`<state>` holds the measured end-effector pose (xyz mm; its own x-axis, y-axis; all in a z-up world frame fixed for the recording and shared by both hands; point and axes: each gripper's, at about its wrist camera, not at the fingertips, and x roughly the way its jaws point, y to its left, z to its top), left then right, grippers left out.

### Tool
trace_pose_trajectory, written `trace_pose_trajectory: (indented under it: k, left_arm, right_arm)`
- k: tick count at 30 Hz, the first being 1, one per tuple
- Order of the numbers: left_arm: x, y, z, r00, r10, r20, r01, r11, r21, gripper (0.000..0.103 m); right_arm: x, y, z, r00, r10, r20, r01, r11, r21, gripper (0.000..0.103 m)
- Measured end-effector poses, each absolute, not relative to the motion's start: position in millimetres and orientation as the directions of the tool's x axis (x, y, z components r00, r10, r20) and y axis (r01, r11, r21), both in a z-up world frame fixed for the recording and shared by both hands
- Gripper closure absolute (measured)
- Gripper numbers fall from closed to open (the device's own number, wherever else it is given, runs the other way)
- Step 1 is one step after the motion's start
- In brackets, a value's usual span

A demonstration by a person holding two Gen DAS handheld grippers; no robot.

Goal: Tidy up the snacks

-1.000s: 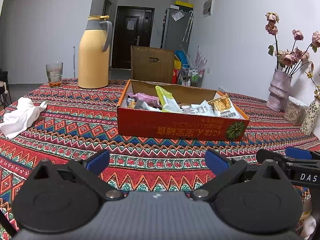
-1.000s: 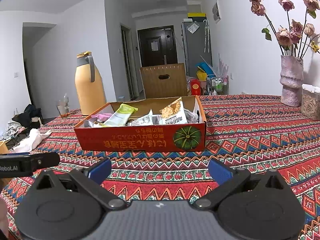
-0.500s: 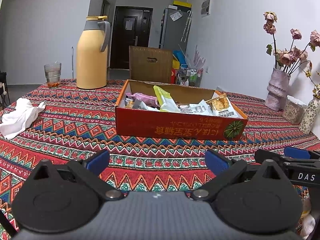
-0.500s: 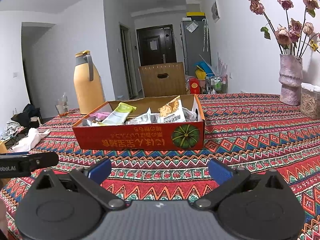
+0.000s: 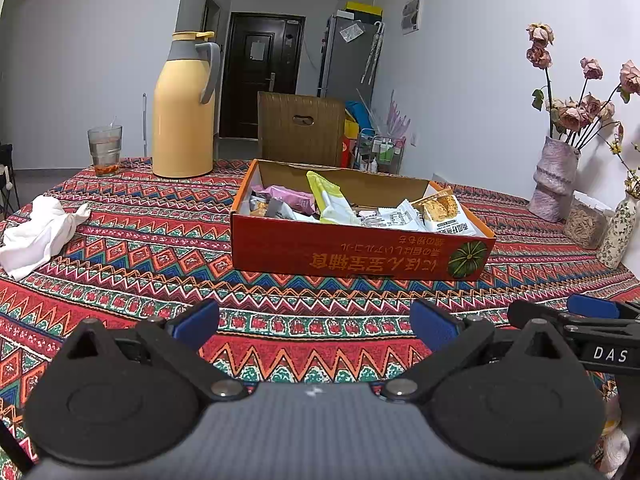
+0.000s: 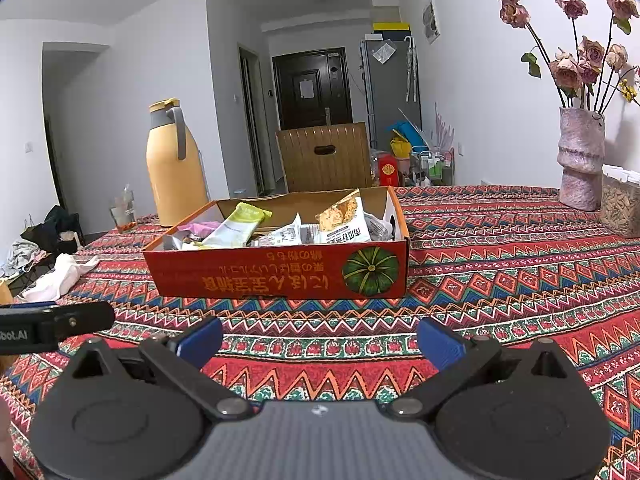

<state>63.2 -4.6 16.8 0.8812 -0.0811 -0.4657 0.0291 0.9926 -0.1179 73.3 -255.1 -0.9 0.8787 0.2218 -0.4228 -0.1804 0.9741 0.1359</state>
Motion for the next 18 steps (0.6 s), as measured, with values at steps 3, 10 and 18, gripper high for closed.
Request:
trace_pose_trajectory:
  k: [3,10,18]
  left_arm:
    - [63.1,-4.1,16.6,0.881,-0.081,-0.467,0.028,0.992,-0.119,0.0]
    - [63.1,-3.6,16.5,0.88,-0.082,-0.469,0.029,0.992,-0.12,0.0]
    - [62.4,-2.5,14.3,0.879,-0.084,-0.469,0.034,0.993,-0.115,0.0]
  right_arm:
    - [73.3,-255.2,-1.1,0.878,0.222,-0.423,-0.181,0.974,0.136,0.0]
    - [73.2,-256.7,-3.6,0.877,0.22,-0.426,-0.179,0.975,0.134,0.0]
    - [72.6,-257.1,-5.4,0.876,0.217,-0.43,-0.178,0.975,0.13,0.0]
